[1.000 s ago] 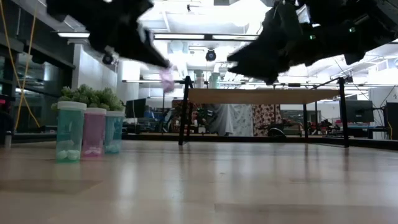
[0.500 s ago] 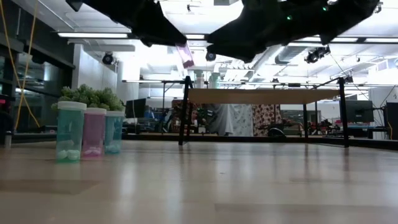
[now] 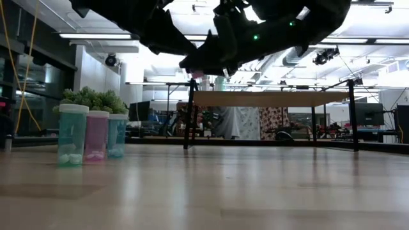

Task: Pick and place medicine bottles onto shelf by color
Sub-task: Put the transparent pink medicine bottle on the shelf

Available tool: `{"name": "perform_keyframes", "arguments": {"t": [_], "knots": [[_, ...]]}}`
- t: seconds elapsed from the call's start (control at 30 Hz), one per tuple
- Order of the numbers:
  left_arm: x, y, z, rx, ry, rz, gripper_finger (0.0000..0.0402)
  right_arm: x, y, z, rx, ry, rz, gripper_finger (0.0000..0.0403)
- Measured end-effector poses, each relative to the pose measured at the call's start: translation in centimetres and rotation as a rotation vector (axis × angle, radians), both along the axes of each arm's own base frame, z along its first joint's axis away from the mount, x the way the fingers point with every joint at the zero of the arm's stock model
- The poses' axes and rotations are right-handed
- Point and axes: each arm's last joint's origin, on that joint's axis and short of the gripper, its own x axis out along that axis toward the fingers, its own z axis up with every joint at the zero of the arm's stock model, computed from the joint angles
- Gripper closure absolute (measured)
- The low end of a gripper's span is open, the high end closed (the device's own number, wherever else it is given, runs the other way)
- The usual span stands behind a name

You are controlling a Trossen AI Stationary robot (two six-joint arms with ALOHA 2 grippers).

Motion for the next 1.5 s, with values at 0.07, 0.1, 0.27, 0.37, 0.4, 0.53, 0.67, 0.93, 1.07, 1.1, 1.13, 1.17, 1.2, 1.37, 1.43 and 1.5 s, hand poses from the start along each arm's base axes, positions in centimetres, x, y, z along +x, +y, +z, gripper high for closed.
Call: {"name": "perform_keyframes", "arguments": {"t": [0.07,0.1,0.27,0.37,0.4,0.53,0.67,0.93,1.07,1.1,1.13,1.17,1.2,1.37,1.43,1.5], "knots": [[0.0,0.0,0.0,-0.003,-0.005,-0.006,0.0284,0.2,0.0,0.0,-0.007,0.0,0.0,0.0192],[0.0,0.0,0.0,-0.004,-0.005,-0.01,0.0284,0.2,0.0,0.1,-0.007,-0.001,0.001,0.0192],[0.0,-0.1,0.0,0.006,0.001,-0.024,0.0284,0.2,0.1,0.0,0.0,0.003,0.0,0.02],[0.0,-0.1,0.0,0.008,0.002,-0.024,0.0284,0.2,0.0,-0.2,0.002,0.024,-0.001,0.0223],[0.0,-0.1,0.0,0.008,0.002,-0.025,0.0284,0.2,0.0,-0.2,0.002,0.025,-0.001,0.0232],[0.0,-0.1,0.0,0.009,0.003,-0.024,0.0284,0.2,0.0,-0.2,0.001,0.026,-0.001,0.0274],[0.0,0.0,0.0,0.009,0.003,-0.022,0.0284,0.2,0.1,-0.2,-0.001,0.027,0.002,0.0305],[0.0,0.0,0.0,0.009,0.003,-0.022,0.0284,0.1,0.1,-0.2,0.0,0.03,0.006,0.0315],[0.0,0.0,0.0,0.007,0.003,-0.022,0.0284,0.1,0.1,-0.2,0.0,0.031,0.008,0.031],[0.0,0.0,0.0,0.007,0.003,-0.022,0.0284,0.1,0.1,-0.3,0.0,0.033,0.008,0.031],[0.0,0.0,0.0,0.006,0.003,-0.023,0.0284,0.1,0.1,-0.3,0.0,0.035,0.008,0.031],[0.0,-0.1,0.0,0.006,0.003,-0.023,0.0284,0.1,0.1,-0.3,-0.001,0.038,0.008,0.031],[0.0,0.0,0.0,0.006,0.003,-0.023,0.0284,0.1,0.1,-0.3,-0.006,0.041,0.009,0.031],[-0.2,-0.2,0.2,0.008,0.002,-0.028,0.0284,-0.3,0.0,0.2,-0.027,0.069,0.015,0.031],[-0.5,-0.3,0.5,0.009,0.008,-0.03,0.0284,-0.5,0.0,0.5,-0.033,0.079,0.018,0.031],[-0.7,-0.5,0.7,0.01,0.003,-0.037,0.0284,-0.8,0.1,0.9,-0.033,0.089,0.022,0.031]]}}
